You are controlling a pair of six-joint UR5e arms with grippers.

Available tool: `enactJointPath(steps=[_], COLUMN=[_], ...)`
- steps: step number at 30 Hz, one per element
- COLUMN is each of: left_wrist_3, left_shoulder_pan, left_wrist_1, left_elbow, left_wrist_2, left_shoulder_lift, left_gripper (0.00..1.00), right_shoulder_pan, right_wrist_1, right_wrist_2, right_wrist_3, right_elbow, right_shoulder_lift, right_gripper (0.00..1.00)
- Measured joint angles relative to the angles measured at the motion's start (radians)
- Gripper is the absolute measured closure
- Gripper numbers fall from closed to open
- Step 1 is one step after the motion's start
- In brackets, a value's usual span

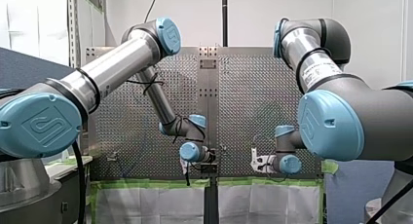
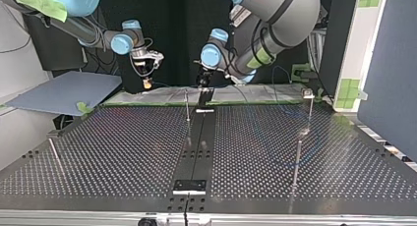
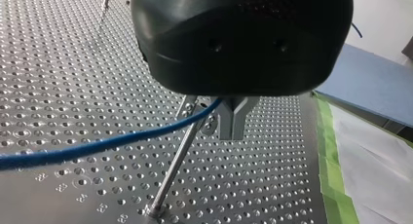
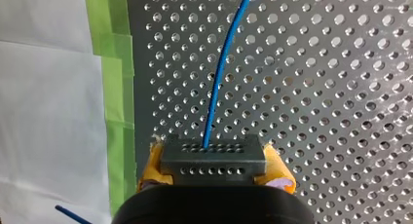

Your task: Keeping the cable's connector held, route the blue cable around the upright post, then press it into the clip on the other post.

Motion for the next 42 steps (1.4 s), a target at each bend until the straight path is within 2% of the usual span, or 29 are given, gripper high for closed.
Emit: enactJointPath(steps=[7, 14, 22, 31, 42], left_wrist_3=[0.002, 0.007, 0.013, 0.063, 0.048], left_shoulder_pan=[0.005, 0.006, 0.006, 0.016, 0.033], left_wrist_1=[0.000, -0.001, -0.012, -0.056, -0.058], left_elbow=[0.013, 0.025, 0.044, 0.108, 0.140], left_wrist_2=[0.016, 0.021, 0.021, 0.020, 0.058], left_shoulder_lift=[0.000, 0.000, -0.013, -0.054, -0.055], left_gripper=[1.00, 1.00, 1.00, 1.00, 1.00], right_shoulder_pan=[0.004, 0.006, 0.008, 0.004, 0.004], right_wrist_1=[0.030, 0.039, 0.043, 0.040, 0.043], right_wrist_2=[0.002, 0.002, 0.002, 0.000, -0.001], right_wrist_3=[-0.013, -0.016, -0.009, -0.006, -0.003], right_elbow=[-0.023, -0.035, -0.047, -0.050, -0.069], right_shoulder_lift=[0.000, 0.000, 0.000, 0.000, 0.000], right_gripper=[1.00, 1.00, 1.00, 1.00, 1.00])
